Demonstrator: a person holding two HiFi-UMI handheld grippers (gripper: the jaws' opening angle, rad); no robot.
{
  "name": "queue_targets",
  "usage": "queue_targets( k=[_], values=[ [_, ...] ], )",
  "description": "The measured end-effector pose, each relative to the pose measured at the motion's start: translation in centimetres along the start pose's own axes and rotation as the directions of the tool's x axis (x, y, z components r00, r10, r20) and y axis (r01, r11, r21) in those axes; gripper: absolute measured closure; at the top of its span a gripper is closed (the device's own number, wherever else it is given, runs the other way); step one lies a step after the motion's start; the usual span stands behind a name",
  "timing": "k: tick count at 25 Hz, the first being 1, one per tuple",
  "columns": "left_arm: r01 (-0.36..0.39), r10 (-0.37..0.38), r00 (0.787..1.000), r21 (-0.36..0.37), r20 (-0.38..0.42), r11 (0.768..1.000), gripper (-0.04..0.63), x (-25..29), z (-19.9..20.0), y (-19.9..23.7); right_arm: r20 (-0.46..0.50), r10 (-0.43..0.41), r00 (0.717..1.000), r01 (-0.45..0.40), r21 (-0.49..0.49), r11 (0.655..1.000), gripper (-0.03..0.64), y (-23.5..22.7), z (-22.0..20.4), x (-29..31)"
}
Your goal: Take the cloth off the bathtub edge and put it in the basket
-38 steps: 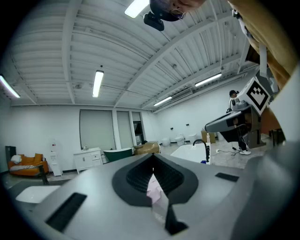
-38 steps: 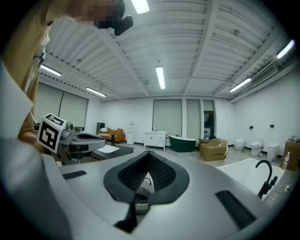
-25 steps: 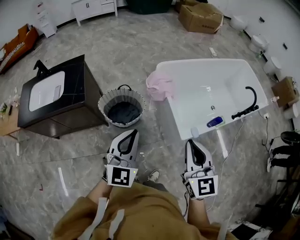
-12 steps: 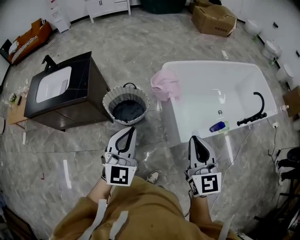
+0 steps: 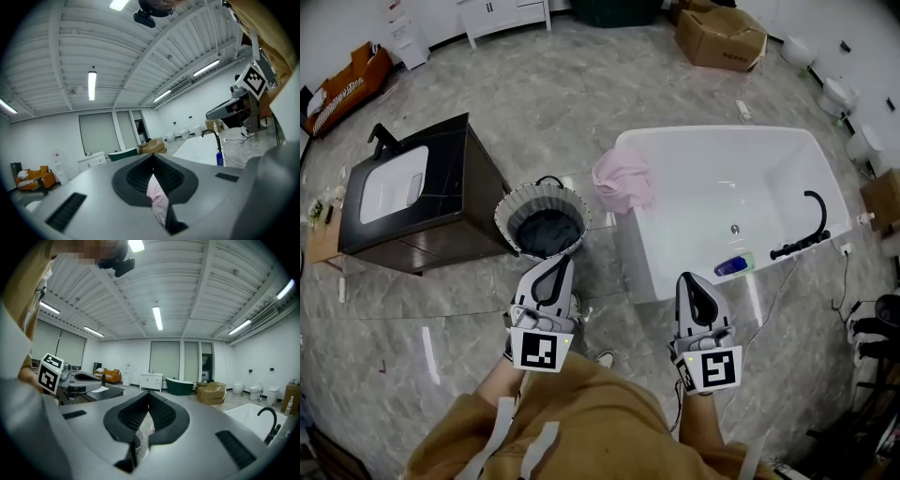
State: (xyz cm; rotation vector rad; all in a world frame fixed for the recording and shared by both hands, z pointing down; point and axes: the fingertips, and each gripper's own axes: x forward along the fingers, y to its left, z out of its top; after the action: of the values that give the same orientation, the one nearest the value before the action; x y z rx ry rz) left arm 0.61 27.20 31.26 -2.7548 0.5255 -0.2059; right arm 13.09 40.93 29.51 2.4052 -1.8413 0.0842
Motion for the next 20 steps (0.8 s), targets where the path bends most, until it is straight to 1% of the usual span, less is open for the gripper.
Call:
queue_targets(
  k=[3,5,13,15,20],
  values=[
    [0.029,-0.029,1.0,-0.013,0.008,0.999,0.591,3.1,-0.4,1.5,-0.024,-0.021,0.999,0.021,-0.006,1.0,0.611,-0.9,0.3,3.0],
    [0.038,-0.038,0.999,-0.028,0.021,0.999,0.591,5.3,-0.8,3.2,-0.05,-0.015,0.999,0.014,-0.027,1.0,0.611,-0.8,0.3,5.6],
    [0.095,-0.093,0.995,-0.056,0.029,0.994,0.591,12.9,-4.7,10.3,-0.117,-0.04,0.992,0.03,-0.083,0.996,0.611,-0.4,0.1,16.7],
    [0.11,-0.108,0.994,-0.065,0.028,0.992,0.591,14.4,-5.9,11.4,-0.143,-0.049,0.988,0.037,-0.087,0.996,0.611,-0.4,-0.5,18.9],
    [0.123,-0.124,0.992,-0.079,-0.008,0.989,0.591,17.0,-8.4,12.9,-0.214,-0.054,0.975,0.03,-0.115,0.993,0.611,-1.0,-2.8,23.4]
  ],
)
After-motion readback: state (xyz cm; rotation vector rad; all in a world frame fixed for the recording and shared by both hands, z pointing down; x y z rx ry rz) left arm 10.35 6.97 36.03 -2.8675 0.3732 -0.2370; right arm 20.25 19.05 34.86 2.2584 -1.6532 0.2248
